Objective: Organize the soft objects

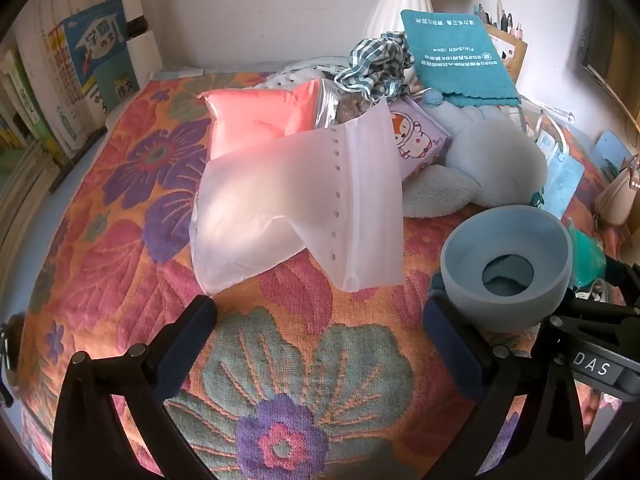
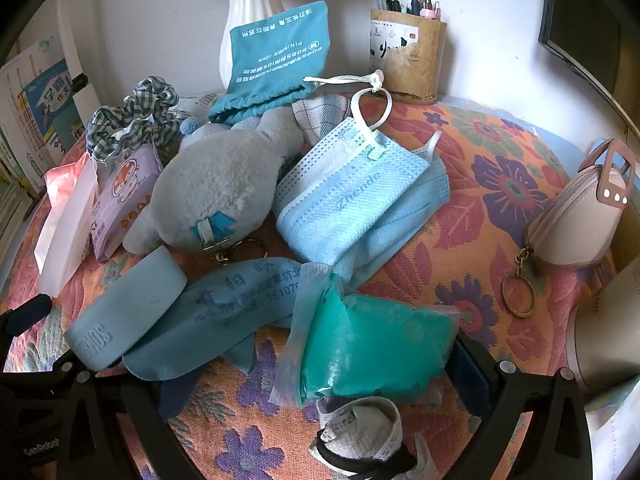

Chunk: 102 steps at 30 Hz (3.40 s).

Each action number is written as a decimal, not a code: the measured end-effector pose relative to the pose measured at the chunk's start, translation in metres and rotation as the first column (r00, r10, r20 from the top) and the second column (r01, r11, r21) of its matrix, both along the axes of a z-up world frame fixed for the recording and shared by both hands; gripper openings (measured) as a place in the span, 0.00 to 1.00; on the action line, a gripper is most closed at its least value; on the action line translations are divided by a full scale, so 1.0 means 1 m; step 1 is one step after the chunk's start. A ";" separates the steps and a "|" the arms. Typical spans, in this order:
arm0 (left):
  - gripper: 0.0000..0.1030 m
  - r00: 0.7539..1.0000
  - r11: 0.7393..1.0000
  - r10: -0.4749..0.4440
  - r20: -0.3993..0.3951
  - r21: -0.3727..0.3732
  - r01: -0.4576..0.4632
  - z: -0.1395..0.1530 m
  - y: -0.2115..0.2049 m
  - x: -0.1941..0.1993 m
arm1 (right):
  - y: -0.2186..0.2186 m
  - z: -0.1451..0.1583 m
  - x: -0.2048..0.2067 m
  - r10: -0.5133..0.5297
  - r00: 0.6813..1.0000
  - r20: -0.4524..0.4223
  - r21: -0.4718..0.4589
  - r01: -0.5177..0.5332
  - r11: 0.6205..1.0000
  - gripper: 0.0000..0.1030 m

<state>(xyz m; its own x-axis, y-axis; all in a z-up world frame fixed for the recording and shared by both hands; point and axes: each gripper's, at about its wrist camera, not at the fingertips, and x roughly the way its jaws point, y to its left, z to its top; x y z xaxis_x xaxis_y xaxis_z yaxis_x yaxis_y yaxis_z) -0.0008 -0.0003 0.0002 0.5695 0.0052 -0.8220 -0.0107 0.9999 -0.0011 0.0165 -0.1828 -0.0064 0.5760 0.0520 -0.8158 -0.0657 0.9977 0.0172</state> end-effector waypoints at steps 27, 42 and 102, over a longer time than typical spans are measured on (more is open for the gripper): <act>0.99 0.935 0.994 -0.082 0.346 -0.042 0.102 0.046 0.014 -0.059 | -0.025 0.049 -0.084 0.022 0.957 0.289 0.088 -0.050 0.995 1.00; 0.99 0.935 0.993 -0.077 0.345 -0.060 0.104 0.041 0.007 -0.064 | -0.006 0.045 -0.091 0.054 0.947 0.315 -0.006 -0.055 0.998 1.00; 0.99 0.944 0.994 -0.082 0.321 -0.046 0.103 0.039 0.004 -0.060 | -0.008 0.036 -0.084 0.044 0.959 0.281 0.007 -0.048 0.999 1.00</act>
